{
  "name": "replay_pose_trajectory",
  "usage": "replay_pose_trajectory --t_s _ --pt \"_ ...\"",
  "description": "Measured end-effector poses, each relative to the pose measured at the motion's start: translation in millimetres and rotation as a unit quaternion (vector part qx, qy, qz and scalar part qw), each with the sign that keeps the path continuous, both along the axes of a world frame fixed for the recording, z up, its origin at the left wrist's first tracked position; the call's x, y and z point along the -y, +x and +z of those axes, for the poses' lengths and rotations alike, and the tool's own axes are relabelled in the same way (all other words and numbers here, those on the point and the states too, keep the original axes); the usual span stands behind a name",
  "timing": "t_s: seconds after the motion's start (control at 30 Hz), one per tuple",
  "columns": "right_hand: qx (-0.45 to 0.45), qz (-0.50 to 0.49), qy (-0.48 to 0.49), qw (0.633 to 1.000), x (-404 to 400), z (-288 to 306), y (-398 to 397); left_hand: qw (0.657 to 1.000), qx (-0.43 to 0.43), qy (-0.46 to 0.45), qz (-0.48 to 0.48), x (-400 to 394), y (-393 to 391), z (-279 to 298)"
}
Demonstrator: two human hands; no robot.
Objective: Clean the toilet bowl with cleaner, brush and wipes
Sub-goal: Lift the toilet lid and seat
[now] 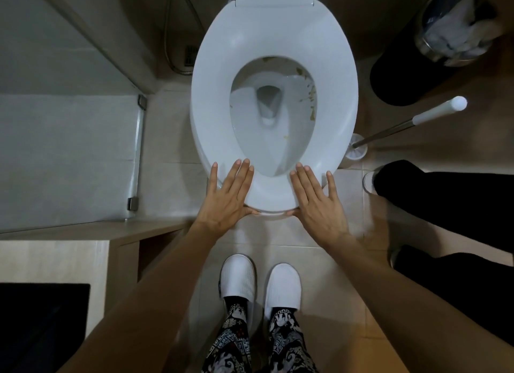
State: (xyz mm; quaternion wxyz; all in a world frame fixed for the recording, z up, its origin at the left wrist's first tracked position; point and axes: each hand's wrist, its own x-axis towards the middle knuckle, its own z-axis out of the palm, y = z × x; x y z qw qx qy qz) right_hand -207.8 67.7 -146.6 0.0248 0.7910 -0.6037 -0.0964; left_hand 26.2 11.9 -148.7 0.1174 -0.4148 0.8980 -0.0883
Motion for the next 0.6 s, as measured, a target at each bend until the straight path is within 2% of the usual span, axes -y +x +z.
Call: replay_pose_trajectory --t_s 0.33,0.6 --pt "0.037 -0.006 -0.002 0.999 -2 19 -3 0.999 -0.041 -0.010 -0.014 -1 2 19" --pt "0.104 -0.019 0.016 0.994 15 105 -10 0.994 -0.109 0.018 -0.009 11 0 110"
